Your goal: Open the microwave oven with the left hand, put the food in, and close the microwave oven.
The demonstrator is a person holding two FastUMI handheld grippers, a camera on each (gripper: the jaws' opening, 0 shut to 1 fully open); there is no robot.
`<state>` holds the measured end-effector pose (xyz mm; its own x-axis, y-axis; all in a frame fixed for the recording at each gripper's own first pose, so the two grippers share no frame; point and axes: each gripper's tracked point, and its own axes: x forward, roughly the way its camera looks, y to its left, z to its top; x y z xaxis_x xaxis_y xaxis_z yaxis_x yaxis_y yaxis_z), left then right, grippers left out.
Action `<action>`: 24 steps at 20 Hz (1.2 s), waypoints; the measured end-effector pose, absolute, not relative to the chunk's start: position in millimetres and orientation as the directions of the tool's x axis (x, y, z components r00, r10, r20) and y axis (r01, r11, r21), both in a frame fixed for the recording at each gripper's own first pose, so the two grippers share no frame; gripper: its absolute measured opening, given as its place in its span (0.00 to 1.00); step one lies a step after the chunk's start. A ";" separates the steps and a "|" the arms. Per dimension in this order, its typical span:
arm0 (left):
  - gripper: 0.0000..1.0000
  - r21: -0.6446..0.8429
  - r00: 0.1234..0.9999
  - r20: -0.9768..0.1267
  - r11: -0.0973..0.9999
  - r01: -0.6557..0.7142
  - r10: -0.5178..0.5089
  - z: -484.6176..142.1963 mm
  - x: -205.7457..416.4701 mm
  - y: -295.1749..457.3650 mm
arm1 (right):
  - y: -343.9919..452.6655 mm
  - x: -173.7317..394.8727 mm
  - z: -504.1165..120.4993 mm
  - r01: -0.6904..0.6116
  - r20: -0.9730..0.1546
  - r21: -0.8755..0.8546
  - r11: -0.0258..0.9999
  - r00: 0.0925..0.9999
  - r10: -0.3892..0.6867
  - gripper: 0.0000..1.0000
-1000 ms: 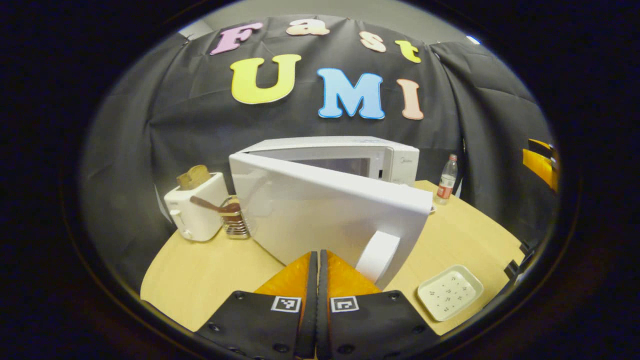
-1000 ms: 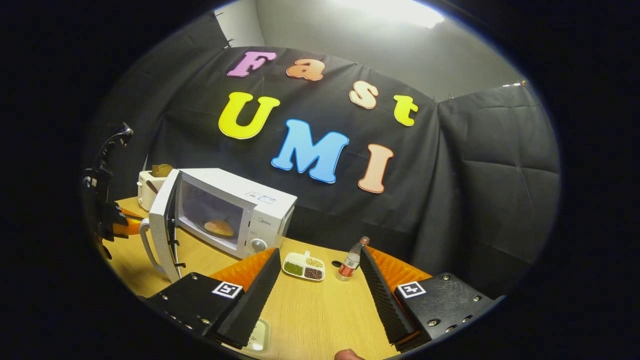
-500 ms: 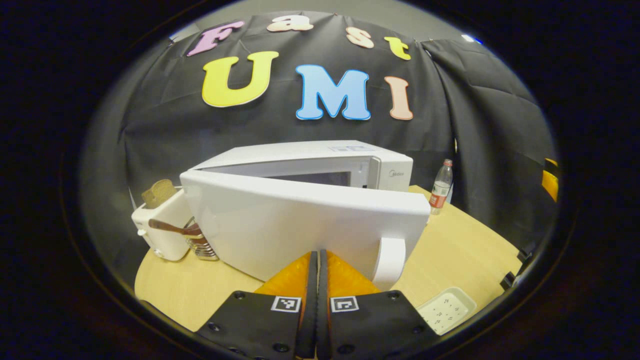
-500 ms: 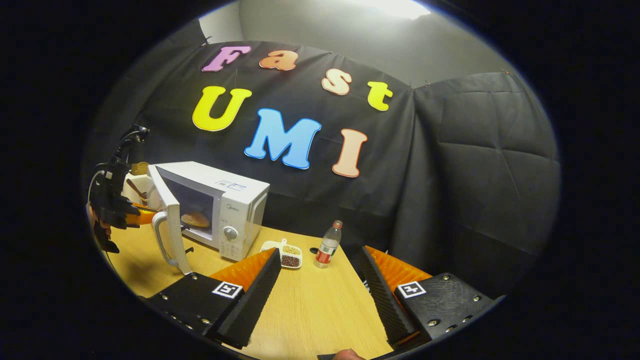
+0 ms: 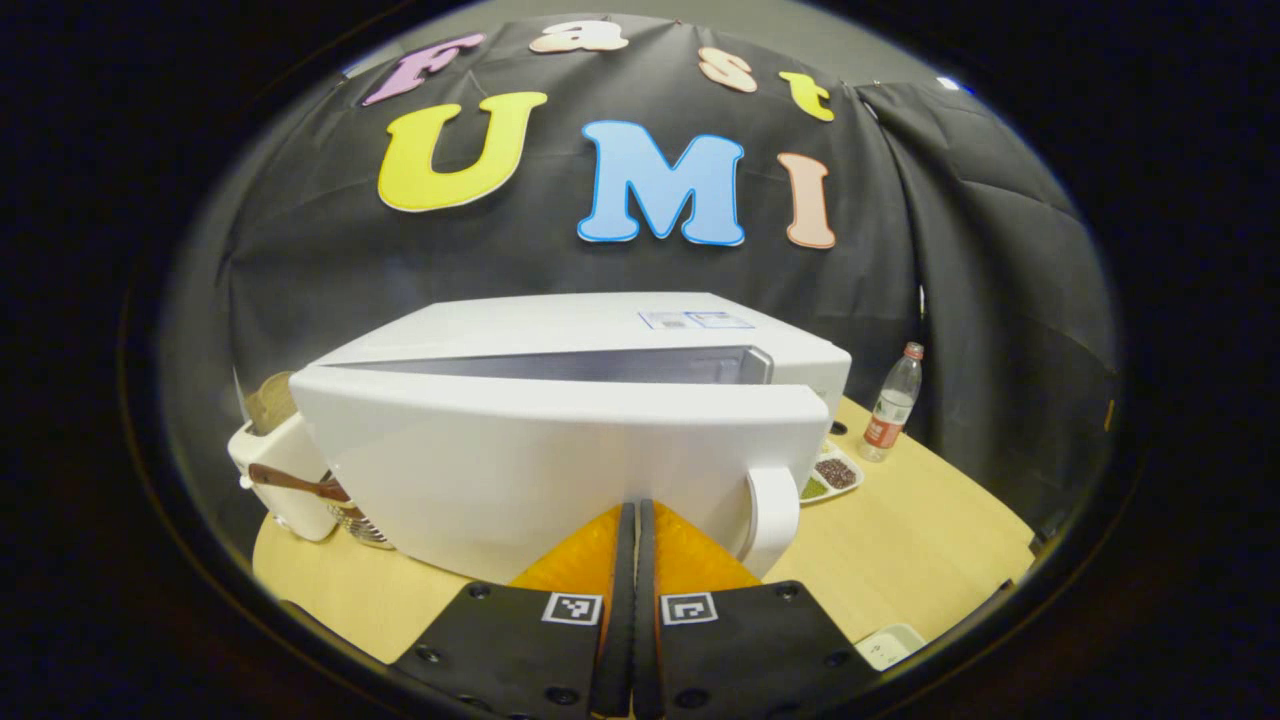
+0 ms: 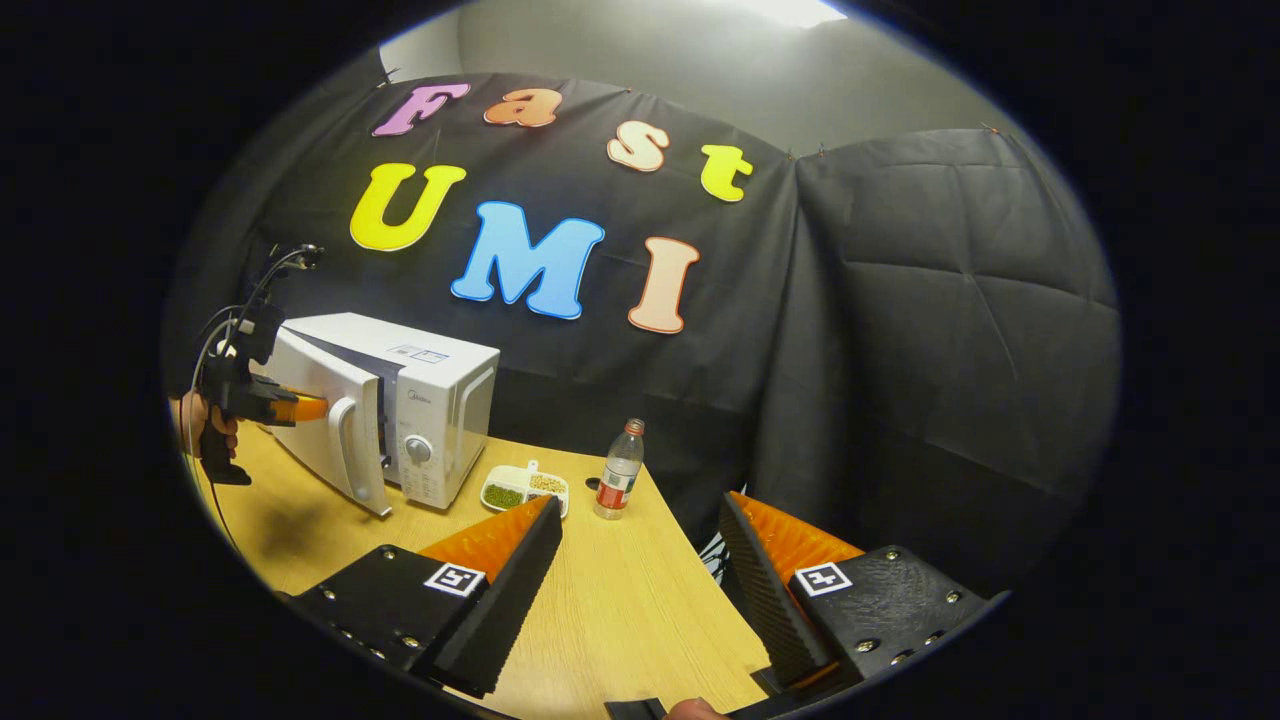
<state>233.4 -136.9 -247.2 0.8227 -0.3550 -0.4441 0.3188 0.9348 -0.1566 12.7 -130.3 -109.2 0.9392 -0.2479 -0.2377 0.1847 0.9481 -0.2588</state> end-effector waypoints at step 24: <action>0.07 -0.134 0.909 -0.296 0.955 0.266 -0.295 -143.4 197.5 -95.7 | -32.9 70.7 -88.5 -0.061 -0.204 -0.023 0.998 0.978 0.055 0.97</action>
<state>197.5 -95.7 -143.4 0.9086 -0.2951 -0.2957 0.2664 0.9545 -0.1341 70.7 -32.9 -88.5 0.9775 0.0552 -0.2035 -0.0611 0.9979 -0.0228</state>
